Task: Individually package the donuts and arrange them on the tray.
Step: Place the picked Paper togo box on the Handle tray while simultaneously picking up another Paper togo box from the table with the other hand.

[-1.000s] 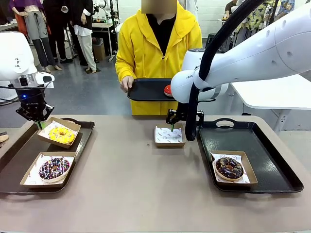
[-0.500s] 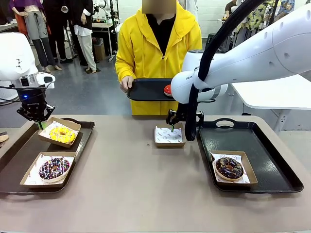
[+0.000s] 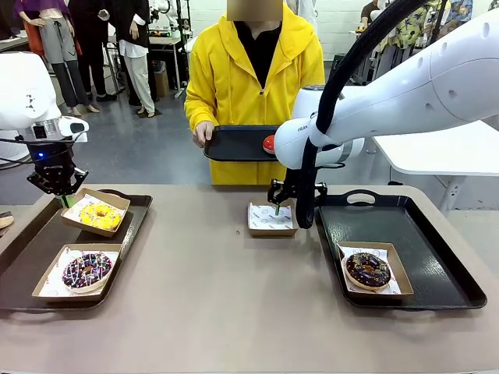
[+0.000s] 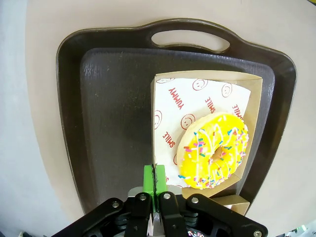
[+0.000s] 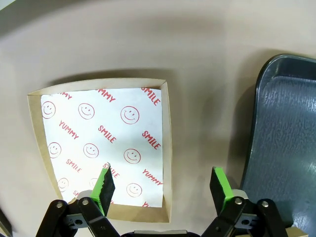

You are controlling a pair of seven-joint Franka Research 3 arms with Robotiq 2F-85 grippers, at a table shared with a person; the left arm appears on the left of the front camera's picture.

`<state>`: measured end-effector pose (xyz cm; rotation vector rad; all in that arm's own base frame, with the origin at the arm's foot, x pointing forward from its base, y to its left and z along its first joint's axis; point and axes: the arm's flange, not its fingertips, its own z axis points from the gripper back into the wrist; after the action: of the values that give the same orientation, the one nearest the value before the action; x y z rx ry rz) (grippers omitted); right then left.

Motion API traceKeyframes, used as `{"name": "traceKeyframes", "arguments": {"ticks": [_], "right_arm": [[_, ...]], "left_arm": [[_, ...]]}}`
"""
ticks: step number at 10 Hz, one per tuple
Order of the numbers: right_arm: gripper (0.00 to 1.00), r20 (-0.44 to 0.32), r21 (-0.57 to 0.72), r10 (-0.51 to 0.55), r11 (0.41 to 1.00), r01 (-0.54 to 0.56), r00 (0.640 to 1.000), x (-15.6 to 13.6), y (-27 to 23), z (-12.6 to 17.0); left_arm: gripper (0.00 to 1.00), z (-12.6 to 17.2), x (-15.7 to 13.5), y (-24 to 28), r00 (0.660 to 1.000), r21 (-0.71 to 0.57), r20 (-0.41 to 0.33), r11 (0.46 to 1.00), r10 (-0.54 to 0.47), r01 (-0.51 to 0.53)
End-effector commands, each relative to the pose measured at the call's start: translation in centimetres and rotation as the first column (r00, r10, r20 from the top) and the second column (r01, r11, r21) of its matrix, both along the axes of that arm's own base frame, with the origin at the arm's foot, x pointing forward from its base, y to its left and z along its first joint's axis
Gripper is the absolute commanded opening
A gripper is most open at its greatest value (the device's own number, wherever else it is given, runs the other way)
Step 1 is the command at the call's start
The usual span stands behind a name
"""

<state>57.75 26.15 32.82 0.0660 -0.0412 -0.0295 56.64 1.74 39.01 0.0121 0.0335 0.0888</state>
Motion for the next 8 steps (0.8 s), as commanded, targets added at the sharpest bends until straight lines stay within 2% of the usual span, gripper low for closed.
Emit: {"name": "traceKeyframes", "arguments": {"ticks": [1,2,3,4,5,6,7,8], "right_arm": [[0.41,-0.014,0.035,0.025,0.999,-0.025,1.0,0.78,0.05,-0.06],[0.41,-0.017,0.038,0.026,0.999,-0.025,1.0,0.79,0.06,-0.04],[0.0,-0.018,0.039,0.022,0.999,-0.021,1.0,0.79,0.07,-0.03],[0.36,-0.02,0.039,0.018,0.999,-0.017,1.0,0.82,0.04,-0.06],[0.0,-0.019,0.039,0.017,0.999,-0.016,1.0,0.81,0.05,-0.07],[0.0,-0.019,0.039,0.016,0.999,-0.016,1.0,0.8,0.08,-0.06],[0.0,-0.017,0.04,0.017,0.999,-0.016,1.0,0.8,0.1,-0.02],[0.0,-0.016,0.042,0.015,0.999,-0.014,1.0,0.8,0.12,-0.03]], "left_arm": [[0.15,0.03,0.19,0.01,1.0,0.017,0.002,1.0,0.005,-0.005],[0.57,0.04,0.21,0.01,1.0,0.009,0.002,1.0,-0.002,0.002],[0.72,0.04,0.2,0.0,1.0,0.007,-0.002,1.0,-0.004,0.004],[1.0,0.04,0.2,0.03,1.0,0.007,-0.003,1.0,-0.006,0.006],[1.0,0.06,0.16,0.04,1.0,0.007,-0.004,1.0,-0.007,0.007],[1.0,0.11,0.12,0.06,1.0,0.007,-0.004,1.0,-0.009,0.009],[0.89,0.18,0.09,0.09,1.0,0.006,-0.003,1.0,-0.011,0.011],[0.98,0.23,0.02,0.13,1.0,0.003,-0.003,1.0,-0.012,0.012]]}}
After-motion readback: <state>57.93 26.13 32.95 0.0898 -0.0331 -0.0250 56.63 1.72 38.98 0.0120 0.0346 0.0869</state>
